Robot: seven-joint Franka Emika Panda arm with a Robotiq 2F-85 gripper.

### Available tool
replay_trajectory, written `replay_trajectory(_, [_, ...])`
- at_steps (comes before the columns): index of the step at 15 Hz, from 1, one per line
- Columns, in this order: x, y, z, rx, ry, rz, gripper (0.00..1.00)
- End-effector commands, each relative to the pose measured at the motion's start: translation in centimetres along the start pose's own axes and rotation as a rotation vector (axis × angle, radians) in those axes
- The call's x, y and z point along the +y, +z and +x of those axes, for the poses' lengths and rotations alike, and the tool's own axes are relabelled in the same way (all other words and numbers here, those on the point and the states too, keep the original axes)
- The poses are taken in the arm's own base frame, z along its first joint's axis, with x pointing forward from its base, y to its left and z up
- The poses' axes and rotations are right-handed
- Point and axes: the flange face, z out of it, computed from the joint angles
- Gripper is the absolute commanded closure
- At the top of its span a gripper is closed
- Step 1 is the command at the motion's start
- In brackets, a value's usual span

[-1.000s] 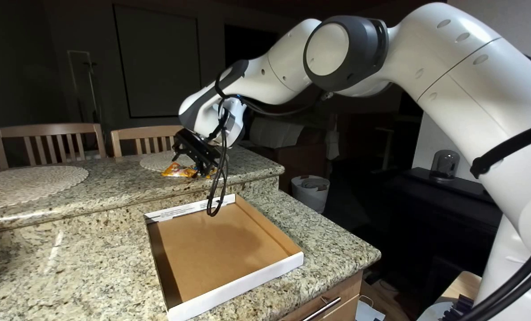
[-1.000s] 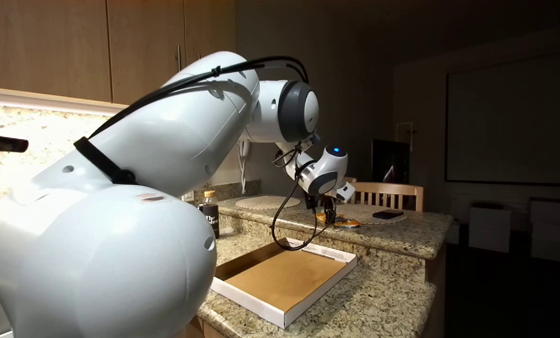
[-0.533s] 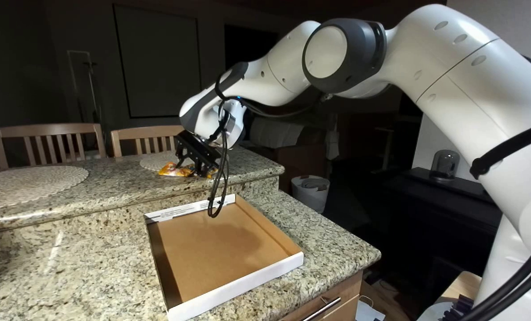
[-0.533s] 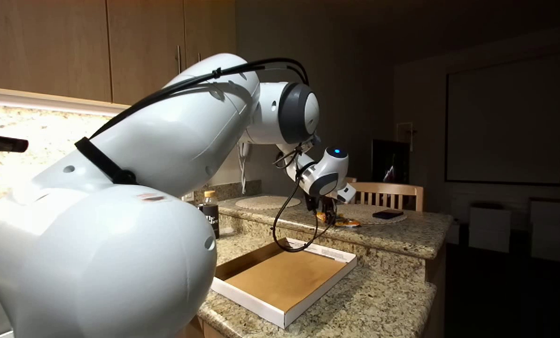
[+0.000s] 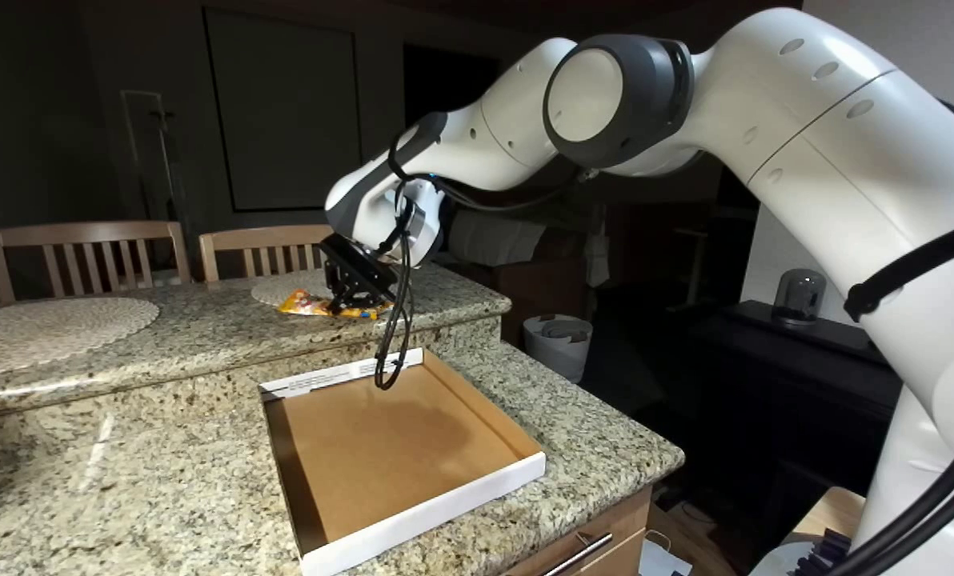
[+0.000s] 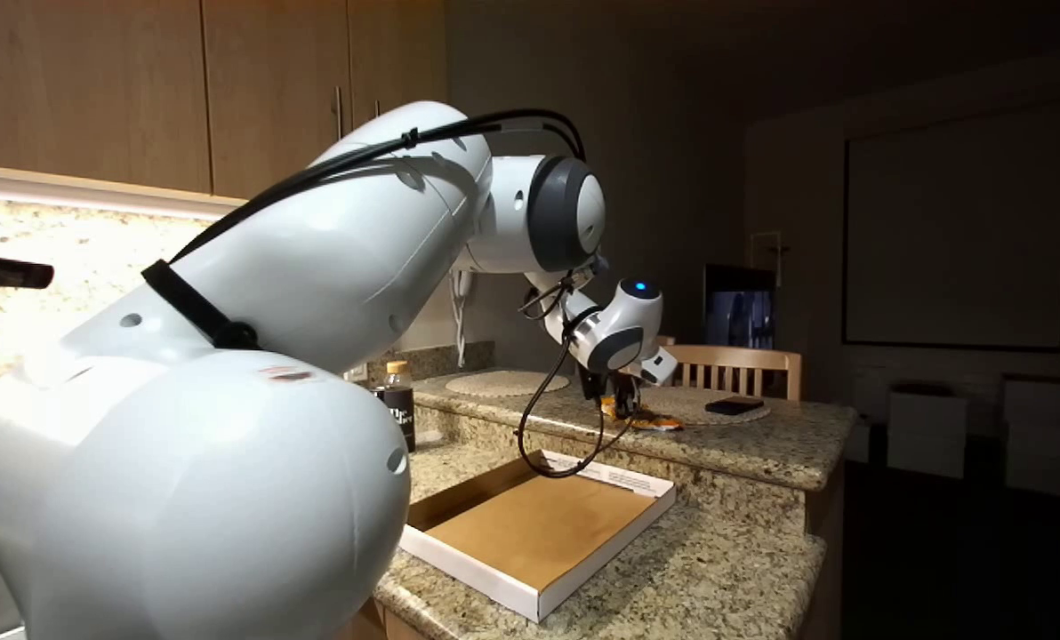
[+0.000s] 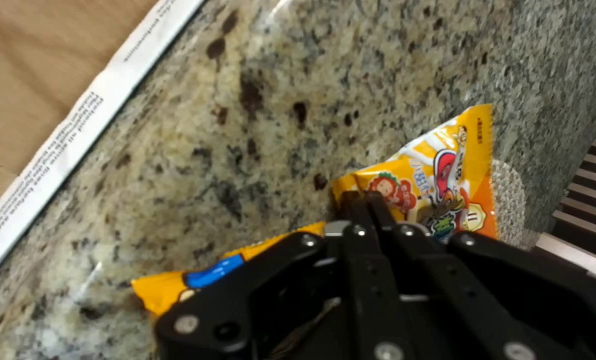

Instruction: Put the orange packets in the box

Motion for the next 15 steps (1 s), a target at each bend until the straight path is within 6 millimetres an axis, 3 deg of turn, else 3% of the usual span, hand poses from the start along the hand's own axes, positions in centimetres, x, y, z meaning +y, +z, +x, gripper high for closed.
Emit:
replay_trajectory(1, [-0.1,-0.2,0.2,-0.008,0.031,-0.015,0.98])
replay_trajectory(3, [-0.1,-0.2,0.1,-0.014,0.034,-0.019,0.93])
replay_trajectory(6, [-0.1,-0.1,0.2,-0.007,0.054,-0.015,0.94])
replay_trajectory(7, [-0.1,-0.1,0.2,-0.002,0.07,-0.011,0.71])
replay_trajectory(8, [-0.1,-0.2,0.2,0.003,0.083,-0.009,0.67])
replay_trajectory(9, [0.4,-2.7,1.1,0.006,0.099,-0.006,0.62])
replay_trajectory(15, [1.0,-7.4,3.3,0.068,0.168,0.013,0.23])
